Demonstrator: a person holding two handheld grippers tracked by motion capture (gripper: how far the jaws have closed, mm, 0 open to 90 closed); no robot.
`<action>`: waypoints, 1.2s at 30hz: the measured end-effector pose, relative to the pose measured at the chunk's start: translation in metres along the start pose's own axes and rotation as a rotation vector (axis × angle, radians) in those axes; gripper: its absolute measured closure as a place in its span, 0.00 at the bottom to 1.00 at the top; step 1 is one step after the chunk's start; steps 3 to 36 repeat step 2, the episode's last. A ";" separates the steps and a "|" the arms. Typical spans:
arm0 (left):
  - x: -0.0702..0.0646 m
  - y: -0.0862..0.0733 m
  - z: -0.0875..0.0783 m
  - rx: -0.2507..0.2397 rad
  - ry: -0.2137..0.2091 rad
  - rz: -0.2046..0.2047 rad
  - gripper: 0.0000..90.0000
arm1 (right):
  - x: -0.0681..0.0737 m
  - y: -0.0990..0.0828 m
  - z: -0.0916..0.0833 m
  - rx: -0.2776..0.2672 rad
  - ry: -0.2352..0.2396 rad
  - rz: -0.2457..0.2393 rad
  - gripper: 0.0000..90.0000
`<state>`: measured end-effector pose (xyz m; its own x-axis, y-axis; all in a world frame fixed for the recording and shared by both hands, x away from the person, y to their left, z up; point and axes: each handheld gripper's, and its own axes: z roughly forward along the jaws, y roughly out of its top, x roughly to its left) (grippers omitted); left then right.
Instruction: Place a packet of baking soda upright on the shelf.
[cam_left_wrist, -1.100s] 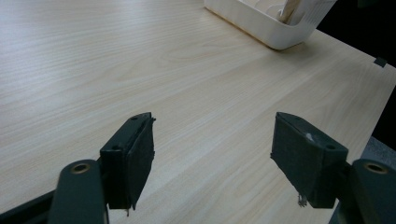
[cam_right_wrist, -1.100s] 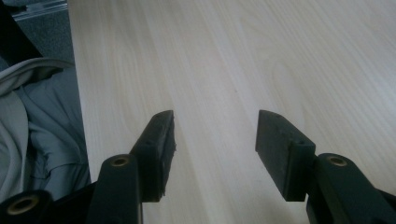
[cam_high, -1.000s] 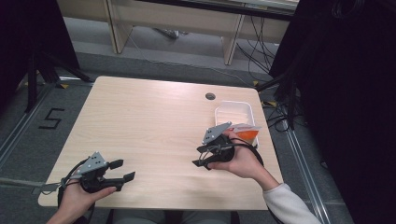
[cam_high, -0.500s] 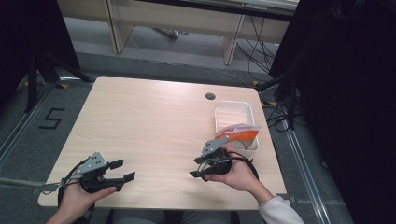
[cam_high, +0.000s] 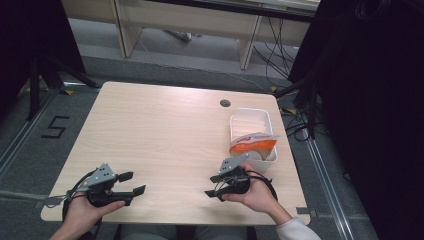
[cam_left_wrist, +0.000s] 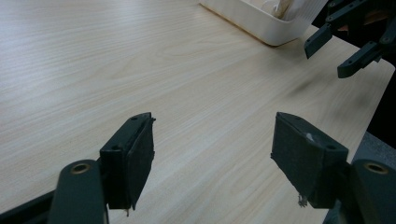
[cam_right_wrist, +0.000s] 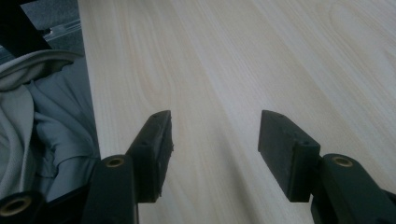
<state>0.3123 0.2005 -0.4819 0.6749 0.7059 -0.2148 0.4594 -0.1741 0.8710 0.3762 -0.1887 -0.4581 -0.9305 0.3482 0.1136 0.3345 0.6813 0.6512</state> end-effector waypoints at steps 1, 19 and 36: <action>-0.001 0.000 0.001 -0.001 0.004 -0.017 0.32 | 0.000 0.000 -0.002 -0.014 0.001 -0.009 0.50; -0.001 0.000 0.001 0.000 0.002 -0.015 0.32 | 0.001 0.000 -0.004 -0.019 -0.001 0.010 0.50; -0.001 0.000 0.001 0.000 0.002 -0.015 0.32 | 0.001 0.000 -0.004 -0.019 -0.001 0.010 0.50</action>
